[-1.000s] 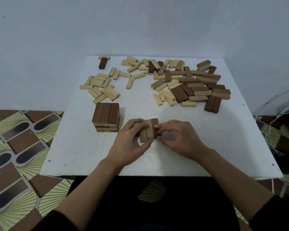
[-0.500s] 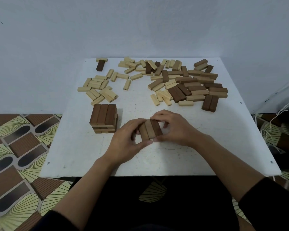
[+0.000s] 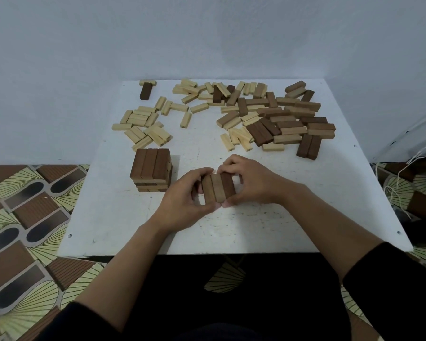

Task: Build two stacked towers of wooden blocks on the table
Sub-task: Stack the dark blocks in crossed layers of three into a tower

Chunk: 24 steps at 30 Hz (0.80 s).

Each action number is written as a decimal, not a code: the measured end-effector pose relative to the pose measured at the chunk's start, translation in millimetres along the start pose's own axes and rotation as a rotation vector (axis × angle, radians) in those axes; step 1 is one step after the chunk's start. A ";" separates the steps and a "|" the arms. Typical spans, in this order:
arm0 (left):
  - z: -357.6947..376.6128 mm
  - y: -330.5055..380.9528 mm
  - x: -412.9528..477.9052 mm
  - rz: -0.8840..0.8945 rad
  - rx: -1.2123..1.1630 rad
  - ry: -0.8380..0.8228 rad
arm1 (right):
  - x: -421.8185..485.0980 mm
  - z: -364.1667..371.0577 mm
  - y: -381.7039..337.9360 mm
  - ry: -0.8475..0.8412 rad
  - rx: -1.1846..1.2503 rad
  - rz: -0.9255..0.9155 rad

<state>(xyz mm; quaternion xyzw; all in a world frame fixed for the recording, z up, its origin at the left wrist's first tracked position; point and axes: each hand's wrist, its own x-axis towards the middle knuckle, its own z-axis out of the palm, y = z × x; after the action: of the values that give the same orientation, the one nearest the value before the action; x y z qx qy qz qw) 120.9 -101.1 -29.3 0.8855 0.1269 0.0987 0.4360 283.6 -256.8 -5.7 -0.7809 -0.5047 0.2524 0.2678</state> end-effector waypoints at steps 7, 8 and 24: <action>-0.7 1.8 0.7 -0.007 -0.031 -0.002 | -4.8 3.3 -2.0 0.054 0.034 0.015; -0.9 2.3 0.7 -0.006 -0.032 -0.001 | -5.4 3.6 -2.4 0.060 0.036 0.016; -10.4 11.5 4.2 -0.027 -0.026 -0.055 | -20.7 5.3 -13.9 0.052 -0.005 0.097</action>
<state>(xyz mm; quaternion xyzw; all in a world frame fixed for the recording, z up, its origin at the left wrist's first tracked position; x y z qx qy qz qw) 123.4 -98.8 -13.6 0.8804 0.1256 0.0698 0.4519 263.5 -270.2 2.3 -0.8114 -0.4600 0.2434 0.2661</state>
